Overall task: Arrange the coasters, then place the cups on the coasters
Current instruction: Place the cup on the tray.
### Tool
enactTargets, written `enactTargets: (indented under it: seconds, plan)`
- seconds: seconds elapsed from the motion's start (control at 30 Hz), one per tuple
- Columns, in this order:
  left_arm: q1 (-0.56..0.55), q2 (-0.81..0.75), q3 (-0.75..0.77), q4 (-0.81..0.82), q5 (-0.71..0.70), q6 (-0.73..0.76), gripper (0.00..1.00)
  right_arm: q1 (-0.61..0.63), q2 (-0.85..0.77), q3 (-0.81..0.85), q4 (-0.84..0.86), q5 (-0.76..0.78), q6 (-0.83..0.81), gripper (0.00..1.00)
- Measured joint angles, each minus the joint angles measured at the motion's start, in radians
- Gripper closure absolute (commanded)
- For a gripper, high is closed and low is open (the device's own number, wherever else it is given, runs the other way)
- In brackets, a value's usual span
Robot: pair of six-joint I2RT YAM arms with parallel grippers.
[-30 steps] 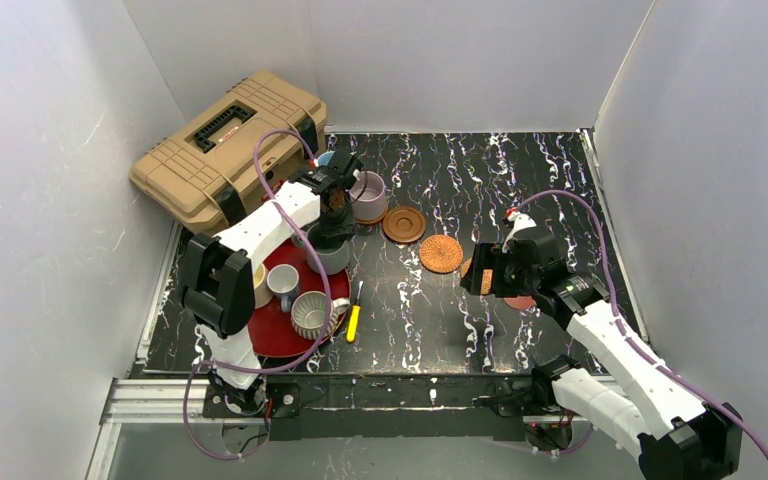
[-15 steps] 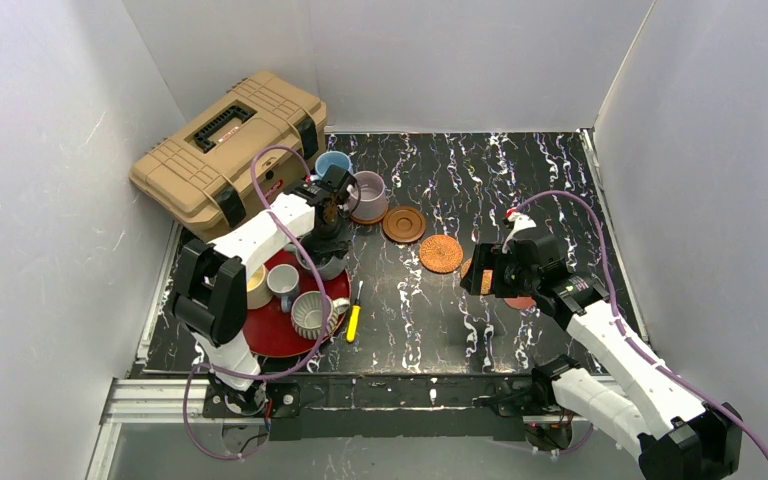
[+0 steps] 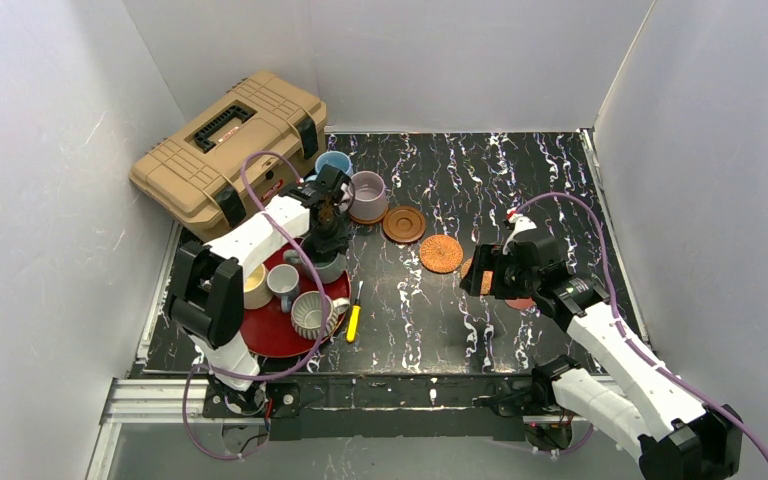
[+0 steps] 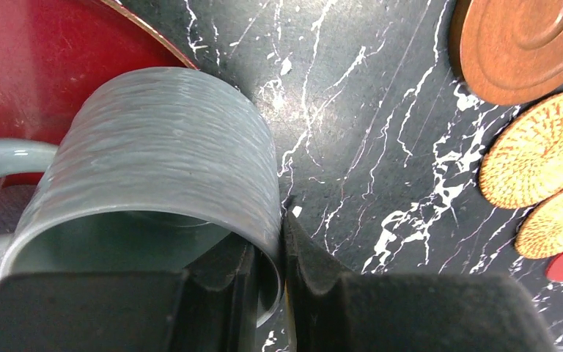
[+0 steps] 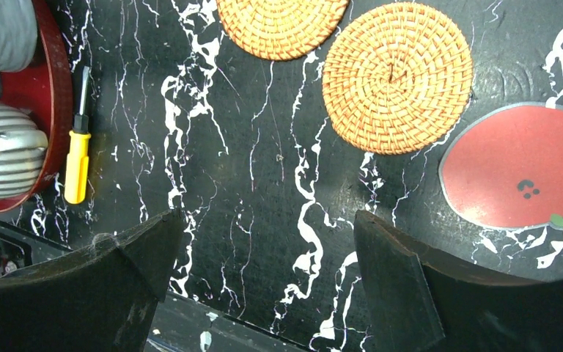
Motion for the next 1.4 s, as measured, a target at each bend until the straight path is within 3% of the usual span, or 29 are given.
enactTargets:
  seconds: [0.17, 0.47, 0.57, 0.77, 1.0, 1.4]
  plan:
    - [0.027, -0.050, -0.071, 0.062, 0.016, -0.091, 1.00, 0.000, -0.008, -0.016, 0.000, -0.003, 0.003, 0.05]
    - [0.053, -0.068, -0.106, 0.095, 0.031, -0.134, 0.71, 0.000, -0.011, -0.024, 0.001, -0.006, 0.004, 0.05]
    - [0.052, -0.070, -0.111, 0.095, 0.034, -0.098, 0.54, 0.000, -0.011, -0.024, 0.001, -0.006, 0.004, 0.05]
    - [0.052, -0.094, -0.112, 0.115, 0.060, 0.038, 0.40, 0.000, -0.011, -0.024, 0.001, -0.006, 0.004, 0.05]
    - [0.052, -0.172, -0.112, 0.109, 0.119, 0.260, 0.39, 0.000, -0.011, -0.024, 0.001, -0.006, 0.006, 0.05]
    - [0.052, -0.191, -0.149, 0.061, 0.212, 0.562, 0.58, 0.000, -0.010, -0.024, 0.001, -0.007, 0.006, 0.05]
